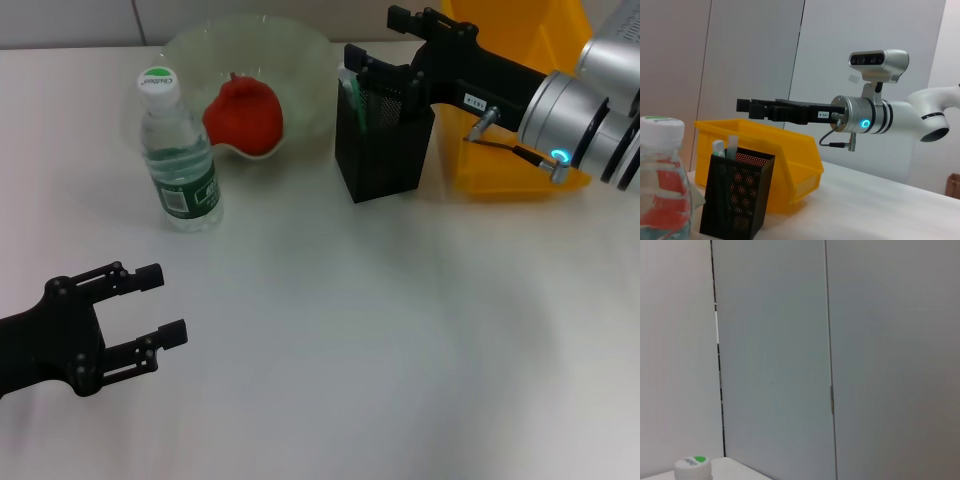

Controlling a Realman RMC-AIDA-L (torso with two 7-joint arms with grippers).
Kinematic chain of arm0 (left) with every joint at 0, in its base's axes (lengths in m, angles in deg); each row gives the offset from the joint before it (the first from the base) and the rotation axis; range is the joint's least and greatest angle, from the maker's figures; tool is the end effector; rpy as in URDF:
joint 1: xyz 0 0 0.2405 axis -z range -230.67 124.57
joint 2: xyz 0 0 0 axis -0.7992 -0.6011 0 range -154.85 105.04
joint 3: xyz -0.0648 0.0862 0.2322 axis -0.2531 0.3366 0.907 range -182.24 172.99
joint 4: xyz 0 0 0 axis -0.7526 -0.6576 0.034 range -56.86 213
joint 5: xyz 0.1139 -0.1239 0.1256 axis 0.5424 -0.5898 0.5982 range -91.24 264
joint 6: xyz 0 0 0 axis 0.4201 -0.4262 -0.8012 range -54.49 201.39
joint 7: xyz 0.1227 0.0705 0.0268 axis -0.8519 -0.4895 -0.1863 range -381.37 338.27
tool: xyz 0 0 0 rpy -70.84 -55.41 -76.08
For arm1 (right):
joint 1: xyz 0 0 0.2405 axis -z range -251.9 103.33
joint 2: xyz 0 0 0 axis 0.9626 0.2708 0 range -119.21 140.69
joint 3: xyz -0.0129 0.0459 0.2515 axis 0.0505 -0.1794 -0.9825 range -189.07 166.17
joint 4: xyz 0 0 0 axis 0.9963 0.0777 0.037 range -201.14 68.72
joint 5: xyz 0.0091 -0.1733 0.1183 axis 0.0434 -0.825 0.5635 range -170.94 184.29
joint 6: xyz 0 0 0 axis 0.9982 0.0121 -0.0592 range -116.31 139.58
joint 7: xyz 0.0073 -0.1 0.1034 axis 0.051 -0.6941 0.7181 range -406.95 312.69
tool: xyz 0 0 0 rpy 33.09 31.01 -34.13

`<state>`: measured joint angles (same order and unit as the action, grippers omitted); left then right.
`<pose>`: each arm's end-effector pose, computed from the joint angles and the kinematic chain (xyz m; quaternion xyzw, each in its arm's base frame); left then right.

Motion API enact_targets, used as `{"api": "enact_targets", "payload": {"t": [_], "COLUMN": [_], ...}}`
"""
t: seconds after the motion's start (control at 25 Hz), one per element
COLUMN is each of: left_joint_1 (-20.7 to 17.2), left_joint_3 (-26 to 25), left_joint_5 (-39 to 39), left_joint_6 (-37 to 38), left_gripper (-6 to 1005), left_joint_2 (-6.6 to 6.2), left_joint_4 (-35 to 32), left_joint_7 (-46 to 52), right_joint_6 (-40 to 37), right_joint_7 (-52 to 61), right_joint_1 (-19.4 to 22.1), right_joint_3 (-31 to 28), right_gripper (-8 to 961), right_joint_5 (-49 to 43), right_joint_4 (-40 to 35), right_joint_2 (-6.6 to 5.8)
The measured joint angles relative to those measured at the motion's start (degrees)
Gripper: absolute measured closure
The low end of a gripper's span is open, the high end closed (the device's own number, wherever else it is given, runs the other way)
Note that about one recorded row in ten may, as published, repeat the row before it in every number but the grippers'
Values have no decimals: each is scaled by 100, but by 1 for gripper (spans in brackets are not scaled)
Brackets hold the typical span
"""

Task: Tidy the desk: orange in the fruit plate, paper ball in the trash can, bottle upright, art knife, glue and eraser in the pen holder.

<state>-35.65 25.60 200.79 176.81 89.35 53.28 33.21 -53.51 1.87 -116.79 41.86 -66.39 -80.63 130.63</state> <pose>-0.3293 0.2301 0.0178 -0.9202 -0.1735 -0.3152 0.1544 0.2042 0.4018 -0.0458 -0.8787 0.1459 0.3375 0.3046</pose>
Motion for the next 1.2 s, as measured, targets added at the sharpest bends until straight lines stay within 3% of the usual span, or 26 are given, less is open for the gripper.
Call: {"api": "enact_targets", "payload": {"t": [0.44, 0.6, 0.68, 0.76, 0.88, 1.0, 1.08, 1.2], "left_joint_1": [9, 41, 128, 178, 338, 417, 440, 597], "left_joint_3": [17, 19, 19, 25, 101, 169, 205, 436], "left_joint_5": [-2, -9, -3, 8, 30, 30, 31, 44], "left_joint_6": [0, 0, 2, 3, 2, 3, 3, -2], "left_gripper": [230, 229, 229, 228, 228, 227, 226, 226], "left_joint_2": [0, 12, 44, 53, 71, 71, 72, 51], "left_joint_4": [0, 0, 4, 7, 9, 9, 6, -6], "left_joint_7": [5, 7, 10, 17, 125, 194, 222, 397], "right_joint_6": [-84, -795, -1549, -1784, -2661, -3030, -3396, -3535], "right_joint_7": [-4, 103, 516, 717, 1225, 1324, 1409, 1442], "right_joint_1": [52, 277, 652, 800, 1215, 1344, 1410, 1402], "right_joint_3": [-15, 45, 145, 171, 138, 134, 127, 121], "right_gripper": [128, 130, 131, 132, 133, 133, 132, 132], "right_joint_5": [34, 17, -261, -443, -1134, -1388, -1801, -2238], "right_joint_4": [-27, -140, -636, -857, -1458, -1574, -1581, -1526], "right_joint_2": [-11, -66, -94, -107, -204, -289, -427, -481]}}
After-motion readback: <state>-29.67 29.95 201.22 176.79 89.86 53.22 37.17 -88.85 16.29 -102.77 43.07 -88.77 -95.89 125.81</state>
